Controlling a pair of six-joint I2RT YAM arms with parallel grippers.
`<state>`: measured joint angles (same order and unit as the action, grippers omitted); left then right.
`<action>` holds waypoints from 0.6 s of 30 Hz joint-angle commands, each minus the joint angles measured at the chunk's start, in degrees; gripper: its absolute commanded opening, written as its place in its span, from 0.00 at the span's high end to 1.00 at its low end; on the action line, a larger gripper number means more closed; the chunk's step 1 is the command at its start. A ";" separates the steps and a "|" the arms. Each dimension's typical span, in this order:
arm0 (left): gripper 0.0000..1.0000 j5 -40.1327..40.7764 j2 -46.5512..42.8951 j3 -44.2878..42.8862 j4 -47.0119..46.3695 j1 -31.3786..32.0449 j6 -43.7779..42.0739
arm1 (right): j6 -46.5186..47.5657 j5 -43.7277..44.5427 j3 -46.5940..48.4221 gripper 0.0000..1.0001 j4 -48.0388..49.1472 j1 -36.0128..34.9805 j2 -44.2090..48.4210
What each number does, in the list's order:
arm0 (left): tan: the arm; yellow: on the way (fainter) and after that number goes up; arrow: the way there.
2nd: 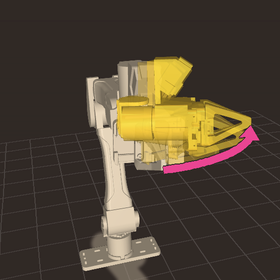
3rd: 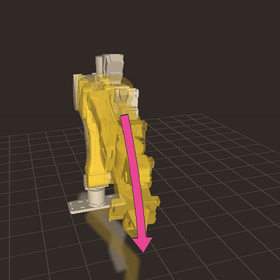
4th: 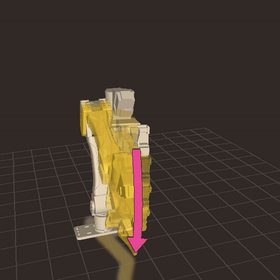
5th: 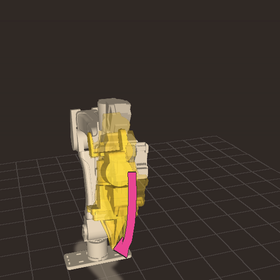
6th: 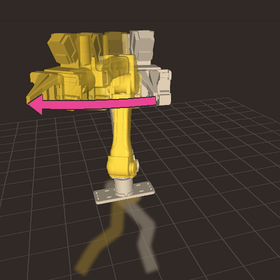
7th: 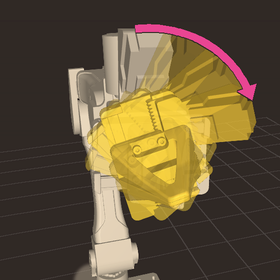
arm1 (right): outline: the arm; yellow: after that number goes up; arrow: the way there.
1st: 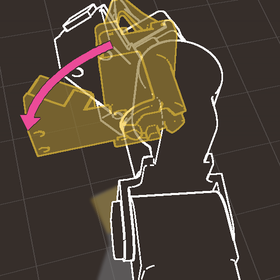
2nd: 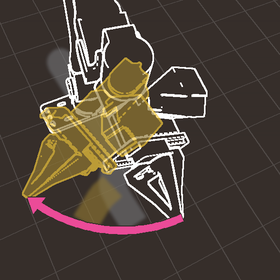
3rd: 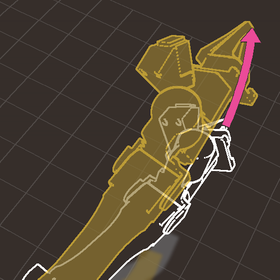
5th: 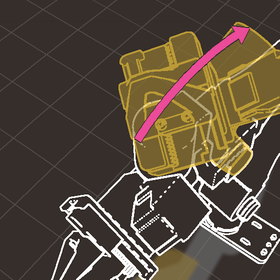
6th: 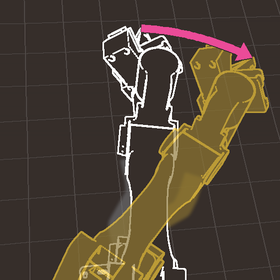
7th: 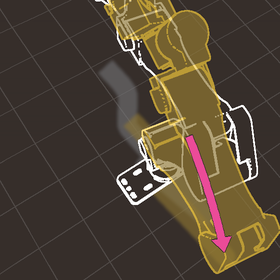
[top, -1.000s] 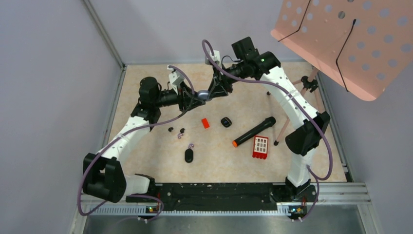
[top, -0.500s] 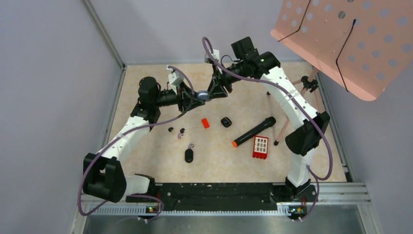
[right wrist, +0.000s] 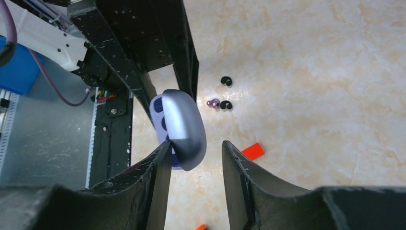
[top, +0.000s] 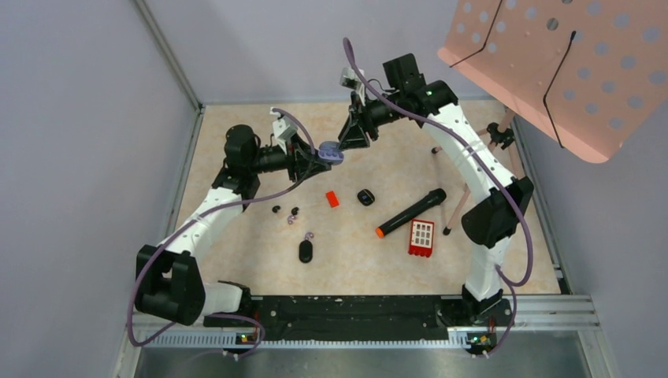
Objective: Insert the wireless bluetooth earbuds into the charging case
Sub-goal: Open the charging case.
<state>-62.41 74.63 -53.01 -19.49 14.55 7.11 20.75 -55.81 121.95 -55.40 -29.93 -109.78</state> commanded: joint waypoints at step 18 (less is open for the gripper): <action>1.00 3.51 0.64 1.34 -6.42 -7.92 13.27 | 1.61 0.95 -2.31 0.51 5.74 0.95 5.50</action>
<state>-59.07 74.67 -51.99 -19.00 10.04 12.56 19.77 -56.47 121.64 -51.62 -29.39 -109.06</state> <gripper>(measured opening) 0.362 0.490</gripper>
